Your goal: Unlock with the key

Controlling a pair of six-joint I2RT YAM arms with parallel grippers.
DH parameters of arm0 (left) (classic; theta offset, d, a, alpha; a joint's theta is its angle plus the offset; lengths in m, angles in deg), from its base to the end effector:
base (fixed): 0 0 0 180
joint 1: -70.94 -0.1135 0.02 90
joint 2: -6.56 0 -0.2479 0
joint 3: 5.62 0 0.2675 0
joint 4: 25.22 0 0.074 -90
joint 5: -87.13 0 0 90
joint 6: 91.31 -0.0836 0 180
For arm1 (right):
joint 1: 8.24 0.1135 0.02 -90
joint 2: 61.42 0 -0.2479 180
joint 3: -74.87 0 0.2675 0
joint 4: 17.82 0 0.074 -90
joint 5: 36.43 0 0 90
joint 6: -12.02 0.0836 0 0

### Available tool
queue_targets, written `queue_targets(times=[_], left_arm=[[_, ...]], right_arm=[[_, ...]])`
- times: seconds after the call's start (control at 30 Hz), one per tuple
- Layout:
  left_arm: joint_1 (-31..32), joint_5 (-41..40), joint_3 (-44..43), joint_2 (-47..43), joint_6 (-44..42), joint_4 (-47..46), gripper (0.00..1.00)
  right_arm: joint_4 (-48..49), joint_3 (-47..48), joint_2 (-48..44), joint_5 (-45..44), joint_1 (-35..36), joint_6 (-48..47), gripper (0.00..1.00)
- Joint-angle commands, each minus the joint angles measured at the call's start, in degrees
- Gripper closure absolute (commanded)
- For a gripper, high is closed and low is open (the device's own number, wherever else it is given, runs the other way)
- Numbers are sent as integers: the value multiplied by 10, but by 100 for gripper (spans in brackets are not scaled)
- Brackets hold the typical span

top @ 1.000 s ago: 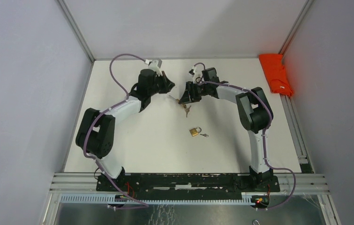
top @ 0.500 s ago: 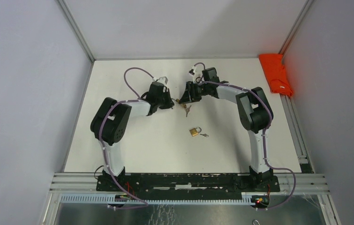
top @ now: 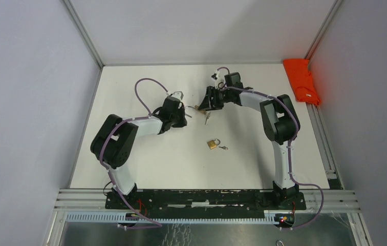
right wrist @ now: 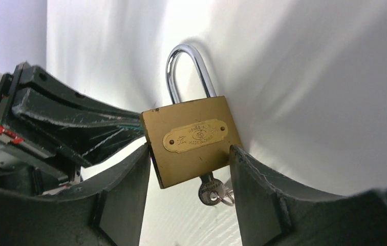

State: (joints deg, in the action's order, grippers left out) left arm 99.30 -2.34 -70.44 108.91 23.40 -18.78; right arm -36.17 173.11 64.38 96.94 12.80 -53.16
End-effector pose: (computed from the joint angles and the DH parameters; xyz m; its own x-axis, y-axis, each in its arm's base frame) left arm 0.3504 -0.1900 0.0833 -0.7560 -0.0669 -0.6511 0.1814 0.9344 -0.3067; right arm 0.4423 0.2316 0.0940 -0.9052 -0.0213 -0.4245 -0.3602 0.5683 0.7397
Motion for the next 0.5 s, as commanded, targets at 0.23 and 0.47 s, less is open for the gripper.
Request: queue_targets(times=[0.23,0.47], left_arm=[[-1,32,-22,33,-25,-13,98],[-1,49,-38,4,-26,-2,98]], right_arm=[[19,38,53,-25,-48,78,49],[85,13,66,4,-63,142,46]])
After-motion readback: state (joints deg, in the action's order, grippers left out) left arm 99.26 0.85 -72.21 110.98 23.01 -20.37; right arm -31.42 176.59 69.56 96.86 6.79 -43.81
